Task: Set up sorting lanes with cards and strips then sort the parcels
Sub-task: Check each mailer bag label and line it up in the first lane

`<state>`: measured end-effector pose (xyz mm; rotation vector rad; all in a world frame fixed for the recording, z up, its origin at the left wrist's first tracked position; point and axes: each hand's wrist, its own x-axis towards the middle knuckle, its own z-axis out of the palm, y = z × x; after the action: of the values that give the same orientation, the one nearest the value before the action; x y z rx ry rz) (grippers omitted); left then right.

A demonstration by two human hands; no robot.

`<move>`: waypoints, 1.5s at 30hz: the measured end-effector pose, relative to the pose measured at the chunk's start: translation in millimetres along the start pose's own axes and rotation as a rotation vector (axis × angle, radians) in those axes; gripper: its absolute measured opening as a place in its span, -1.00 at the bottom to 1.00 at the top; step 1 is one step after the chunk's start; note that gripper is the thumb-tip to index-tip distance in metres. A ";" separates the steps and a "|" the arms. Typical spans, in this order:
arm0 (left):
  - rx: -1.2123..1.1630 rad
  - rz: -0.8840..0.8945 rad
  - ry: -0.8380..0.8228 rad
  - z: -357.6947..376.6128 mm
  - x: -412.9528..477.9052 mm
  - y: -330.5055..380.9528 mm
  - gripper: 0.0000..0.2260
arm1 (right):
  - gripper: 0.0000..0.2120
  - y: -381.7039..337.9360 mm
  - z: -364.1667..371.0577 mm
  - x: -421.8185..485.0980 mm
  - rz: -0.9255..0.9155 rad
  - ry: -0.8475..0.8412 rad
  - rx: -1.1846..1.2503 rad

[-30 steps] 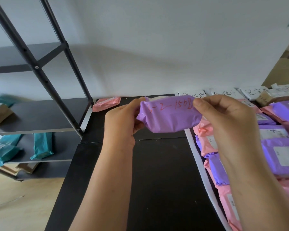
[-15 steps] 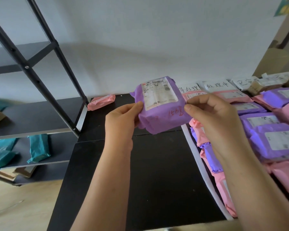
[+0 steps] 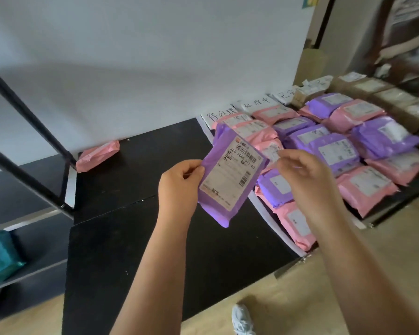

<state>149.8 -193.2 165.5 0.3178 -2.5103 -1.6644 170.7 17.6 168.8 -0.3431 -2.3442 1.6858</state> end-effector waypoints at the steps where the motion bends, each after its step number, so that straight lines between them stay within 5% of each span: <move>1: 0.015 0.006 -0.033 4.7 -4.1 -2.1 -0.85 | -0.80 6.8 -4.5 -4.0 0.005 0.020 -0.032; 11: 0.078 0.058 -0.302 84.7 -40.6 17.7 -0.87 | -0.70 63.9 -81.7 -19.0 0.103 0.061 -0.180; 16: 0.072 0.090 -0.289 151.1 -55.0 47.8 -0.90 | -0.92 94.2 -145.5 -1.0 0.103 0.104 -0.170; 20: 0.055 0.118 -0.263 219.5 -69.7 75.6 -0.91 | -0.77 116.9 -207.6 21.9 0.126 0.165 0.063; 29: -0.003 0.084 -0.215 351.6 -96.1 100.2 -0.79 | -0.81 177.5 -316.5 74.1 0.183 0.201 0.046; 32: 0.026 0.039 -0.196 379.7 -94.1 92.3 -0.85 | -0.79 197.7 -330.0 94.9 0.218 0.203 0.025; 35: 0.017 -0.106 -0.128 403.6 -84.4 80.9 -0.61 | -0.83 216.7 -334.5 121.6 0.259 0.205 -0.015; 39: -0.039 -0.306 -0.155 436.9 -65.7 67.1 -0.71 | -0.84 241.0 -329.9 160.4 0.327 0.192 -0.080; 45: 0.117 -0.349 -0.183 474.4 -25.2 51.6 -0.86 | -0.93 269.9 -312.3 213.8 0.386 0.120 -0.225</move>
<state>69.7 257.3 27.8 0.6800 -2.8262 -1.7336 83.4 449.3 20.4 -0.9650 -2.4979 1.4933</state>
